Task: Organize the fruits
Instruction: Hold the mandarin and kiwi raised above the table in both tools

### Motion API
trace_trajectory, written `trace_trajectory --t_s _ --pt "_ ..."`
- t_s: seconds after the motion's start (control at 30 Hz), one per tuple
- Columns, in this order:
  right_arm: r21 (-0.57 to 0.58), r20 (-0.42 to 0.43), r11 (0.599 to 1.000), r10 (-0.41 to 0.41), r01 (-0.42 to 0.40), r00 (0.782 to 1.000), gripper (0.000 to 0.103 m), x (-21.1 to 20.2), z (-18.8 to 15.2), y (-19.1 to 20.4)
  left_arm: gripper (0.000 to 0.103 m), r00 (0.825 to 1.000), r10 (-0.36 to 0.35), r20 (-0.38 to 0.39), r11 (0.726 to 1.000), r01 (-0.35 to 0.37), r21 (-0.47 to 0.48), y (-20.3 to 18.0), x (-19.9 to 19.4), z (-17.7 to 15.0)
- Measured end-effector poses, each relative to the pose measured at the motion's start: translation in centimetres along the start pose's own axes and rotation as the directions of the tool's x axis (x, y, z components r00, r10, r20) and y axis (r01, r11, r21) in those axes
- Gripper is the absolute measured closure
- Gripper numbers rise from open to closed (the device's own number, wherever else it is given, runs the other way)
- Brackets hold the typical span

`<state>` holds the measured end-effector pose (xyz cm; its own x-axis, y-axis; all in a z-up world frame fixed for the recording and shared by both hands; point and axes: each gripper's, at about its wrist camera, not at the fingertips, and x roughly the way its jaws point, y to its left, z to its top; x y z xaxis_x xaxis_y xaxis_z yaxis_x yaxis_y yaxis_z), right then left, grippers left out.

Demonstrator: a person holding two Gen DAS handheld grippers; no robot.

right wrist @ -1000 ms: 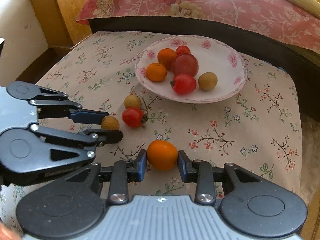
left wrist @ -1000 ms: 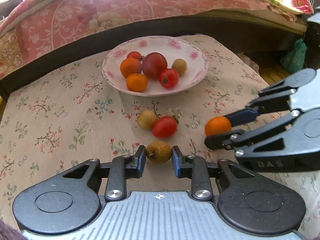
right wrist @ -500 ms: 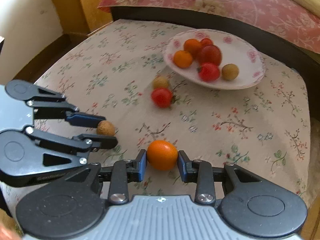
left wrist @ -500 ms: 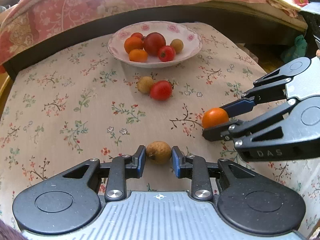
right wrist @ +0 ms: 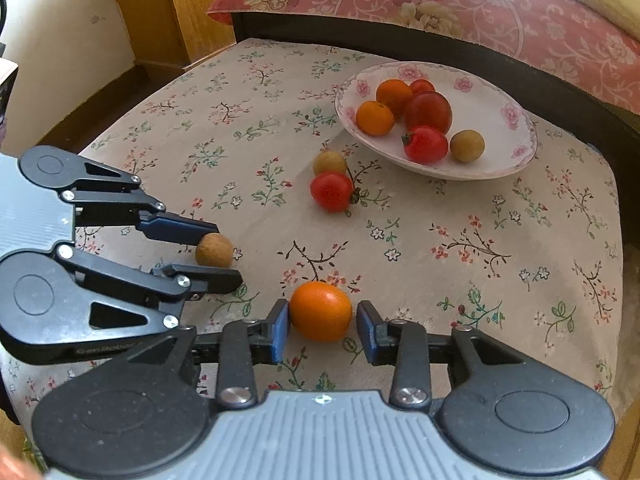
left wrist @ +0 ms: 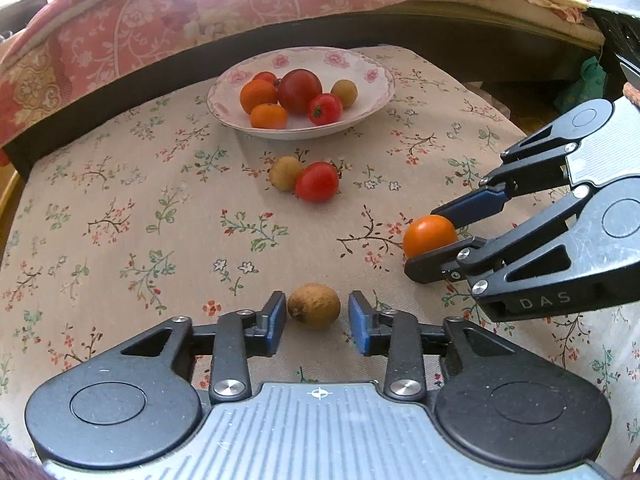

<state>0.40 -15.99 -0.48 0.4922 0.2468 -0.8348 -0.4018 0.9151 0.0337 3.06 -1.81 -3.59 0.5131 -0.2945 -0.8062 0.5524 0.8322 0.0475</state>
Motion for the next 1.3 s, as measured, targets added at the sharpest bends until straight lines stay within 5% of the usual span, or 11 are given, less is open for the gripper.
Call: trace_trajectory --t_s 0.47,0.93,1.3 --pt "0.002 -0.003 1.0 0.005 -0.005 1.0 0.061 0.1 0.0 0.0 0.05 1.0 -0.01 0.004 1.0 0.01 -0.004 0.3 -0.1 -0.4" --pt "-0.022 -0.022 1.0 -0.014 0.014 1.0 0.063 0.2 0.2 0.3 0.068 1.0 0.004 -0.002 1.0 -0.004 -0.002 -0.2 0.1 0.3" --pt "-0.025 -0.026 1.0 -0.018 0.018 0.999 0.067 0.2 0.3 0.4 0.068 1.0 0.007 -0.003 1.0 -0.007 0.0 -0.5 0.2 0.7"
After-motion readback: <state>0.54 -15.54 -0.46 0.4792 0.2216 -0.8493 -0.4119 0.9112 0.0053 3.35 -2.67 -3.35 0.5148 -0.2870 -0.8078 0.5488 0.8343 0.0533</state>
